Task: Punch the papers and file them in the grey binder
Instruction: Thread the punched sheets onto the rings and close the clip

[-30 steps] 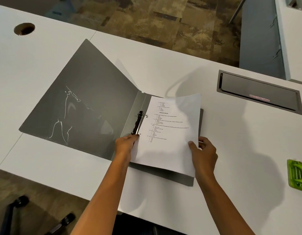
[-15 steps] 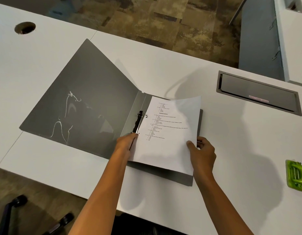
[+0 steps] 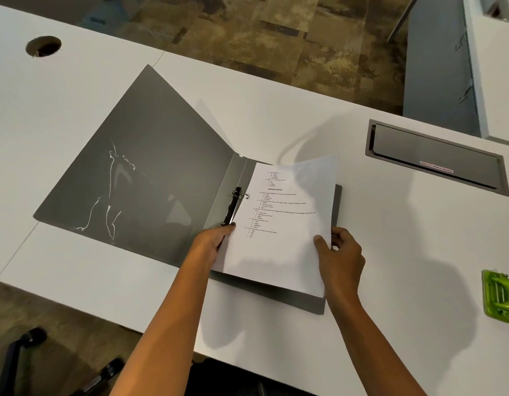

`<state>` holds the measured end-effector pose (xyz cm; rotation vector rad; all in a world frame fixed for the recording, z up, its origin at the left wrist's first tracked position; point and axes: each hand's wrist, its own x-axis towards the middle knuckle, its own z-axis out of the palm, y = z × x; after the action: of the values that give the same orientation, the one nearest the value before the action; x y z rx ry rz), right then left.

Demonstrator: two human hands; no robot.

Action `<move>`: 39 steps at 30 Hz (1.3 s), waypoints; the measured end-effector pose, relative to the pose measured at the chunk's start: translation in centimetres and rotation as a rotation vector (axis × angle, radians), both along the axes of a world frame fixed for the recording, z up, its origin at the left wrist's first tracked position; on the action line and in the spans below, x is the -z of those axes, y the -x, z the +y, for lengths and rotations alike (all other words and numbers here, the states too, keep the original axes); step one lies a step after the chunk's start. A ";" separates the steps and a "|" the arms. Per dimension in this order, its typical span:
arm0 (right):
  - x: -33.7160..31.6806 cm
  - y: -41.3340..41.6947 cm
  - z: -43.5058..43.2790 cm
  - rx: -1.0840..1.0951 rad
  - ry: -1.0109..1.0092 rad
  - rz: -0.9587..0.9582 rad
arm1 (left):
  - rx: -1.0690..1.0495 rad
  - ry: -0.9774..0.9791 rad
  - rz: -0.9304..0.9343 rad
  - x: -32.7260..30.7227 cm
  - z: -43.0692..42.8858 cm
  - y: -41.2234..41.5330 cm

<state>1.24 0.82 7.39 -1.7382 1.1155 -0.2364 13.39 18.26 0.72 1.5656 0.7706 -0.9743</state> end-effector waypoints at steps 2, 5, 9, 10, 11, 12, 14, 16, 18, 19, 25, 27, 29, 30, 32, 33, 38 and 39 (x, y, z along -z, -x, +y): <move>-0.1 0.0 0.1 -0.008 0.019 0.002 | 0.004 -0.006 0.002 0.1 0.1 -0.1; 0.0 0.0 0.0 -0.023 0.030 0.006 | -0.008 -0.024 0.035 0.6 0.4 -0.2; -0.1 0.0 0.0 -0.025 0.023 0.011 | -0.028 -0.010 0.024 1.2 0.5 -0.4; 0.0 0.0 0.0 -0.025 0.021 0.011 | -0.041 -0.010 0.019 1.4 0.5 -0.4; 0.0 0.0 -0.1 -0.023 0.021 0.009 | -0.052 -0.009 0.016 1.6 0.6 -0.2; 0.0 0.0 -0.1 -0.020 0.020 0.007 | -0.066 -0.001 0.012 1.7 0.6 -0.1; -0.1 0.0 -0.2 -0.016 0.021 0.006 | -0.117 0.022 -0.005 2.1 0.5 0.3; -0.1 0.0 -0.2 -0.015 0.020 0.003 | -0.158 0.022 -0.056 2.5 0.2 0.9; -0.1 0.0 -0.2 -0.021 0.021 -0.002 | -0.203 0.008 -0.138 2.2 -0.1 1.5; -0.2 0.0 -0.3 -0.021 0.020 -0.004 | -0.228 0.016 -0.169 2.1 -0.3 1.8; 0.1 0.0 -1.0 0.006 -0.012 -0.002 | -0.261 0.215 -0.005 2.7 -0.4 2.1; 0.2 0.1 -1.4 0.009 -0.032 0.003 | -0.287 0.291 0.076 2.5 -0.6 2.2; 0.3 0.0 -1.7 0.000 -0.043 0.014 | -0.310 0.335 0.080 2.7 -0.8 2.4; 0.4 0.0 -1.9 -0.006 -0.048 0.018 | -0.320 0.336 0.034 3.0 -0.8 2.6; 0.6 0.0 -2.3 -0.024 -0.046 0.028 | -0.347 0.314 -0.097 3.6 -0.9 2.9; 0.7 0.1 -2.5 -0.033 -0.043 0.032 | -0.350 0.291 -0.147 3.7 -0.9 3.1; 1.1 0.3 -3.5 -0.073 0.018 0.051 | -0.314 0.216 -0.243 3.6 -1.6 3.9; 1.2 0.3 -3.7 -0.078 0.026 0.054 | -0.330 0.242 -0.222 3.5 -1.6 3.9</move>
<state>0.92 -2.91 6.15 -1.8162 1.0850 -0.1573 9.54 16.65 -2.82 1.2620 0.6992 -0.6147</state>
